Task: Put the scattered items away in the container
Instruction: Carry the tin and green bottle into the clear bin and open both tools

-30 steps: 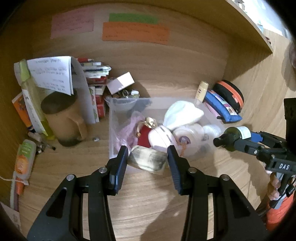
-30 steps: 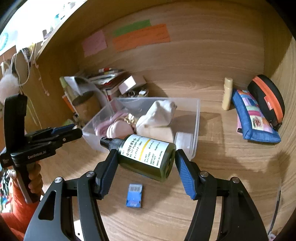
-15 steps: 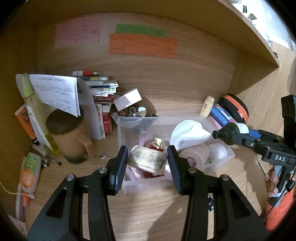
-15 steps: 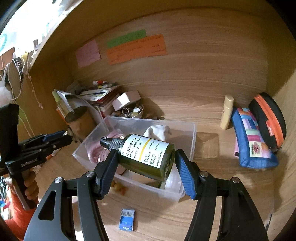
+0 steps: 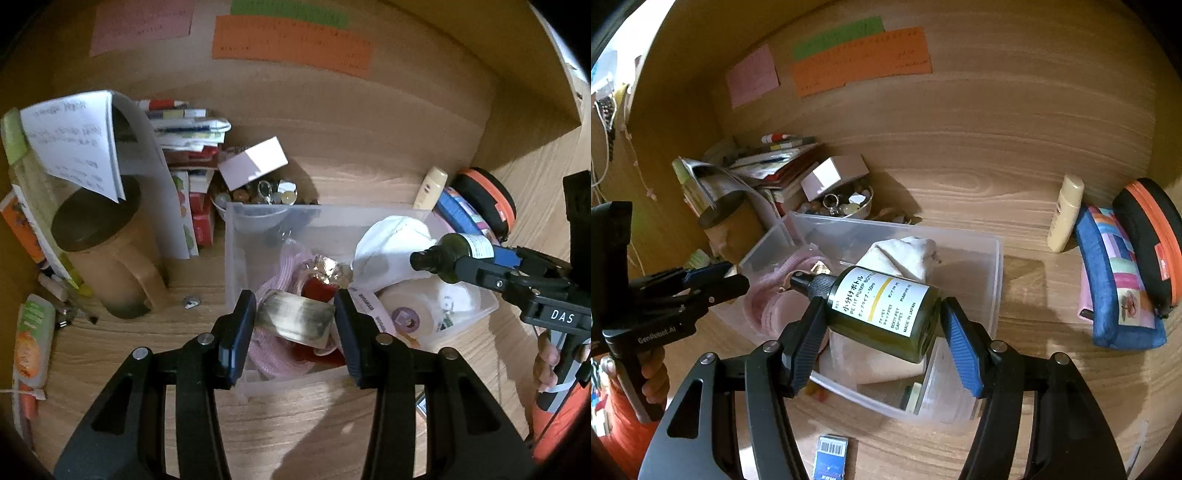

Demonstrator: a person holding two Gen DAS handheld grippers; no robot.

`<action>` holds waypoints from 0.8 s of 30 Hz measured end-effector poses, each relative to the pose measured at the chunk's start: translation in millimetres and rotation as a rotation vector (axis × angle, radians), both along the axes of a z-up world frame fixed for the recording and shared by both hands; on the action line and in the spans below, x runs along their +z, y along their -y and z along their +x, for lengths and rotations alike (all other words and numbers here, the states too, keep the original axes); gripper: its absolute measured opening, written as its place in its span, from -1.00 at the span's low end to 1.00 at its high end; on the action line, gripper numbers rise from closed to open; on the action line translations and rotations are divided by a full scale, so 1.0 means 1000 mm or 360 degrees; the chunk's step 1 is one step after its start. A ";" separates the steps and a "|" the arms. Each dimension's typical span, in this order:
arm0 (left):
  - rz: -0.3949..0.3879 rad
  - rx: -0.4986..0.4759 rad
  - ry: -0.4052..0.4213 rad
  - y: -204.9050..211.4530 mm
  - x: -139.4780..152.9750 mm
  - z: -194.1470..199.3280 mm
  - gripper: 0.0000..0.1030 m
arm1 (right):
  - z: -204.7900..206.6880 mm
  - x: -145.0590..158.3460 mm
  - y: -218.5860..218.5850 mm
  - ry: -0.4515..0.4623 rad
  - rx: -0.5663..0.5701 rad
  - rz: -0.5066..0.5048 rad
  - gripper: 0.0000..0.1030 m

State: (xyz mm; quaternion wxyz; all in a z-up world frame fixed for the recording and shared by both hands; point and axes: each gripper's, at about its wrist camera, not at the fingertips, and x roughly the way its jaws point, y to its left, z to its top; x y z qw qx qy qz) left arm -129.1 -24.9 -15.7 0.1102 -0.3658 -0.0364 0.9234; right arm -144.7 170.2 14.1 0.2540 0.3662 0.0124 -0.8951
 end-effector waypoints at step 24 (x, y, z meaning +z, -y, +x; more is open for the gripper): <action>-0.0092 -0.0035 0.0005 -0.010 -0.015 -0.012 -0.15 | -0.017 -0.011 0.030 -0.0019 -0.0004 0.0184 0.15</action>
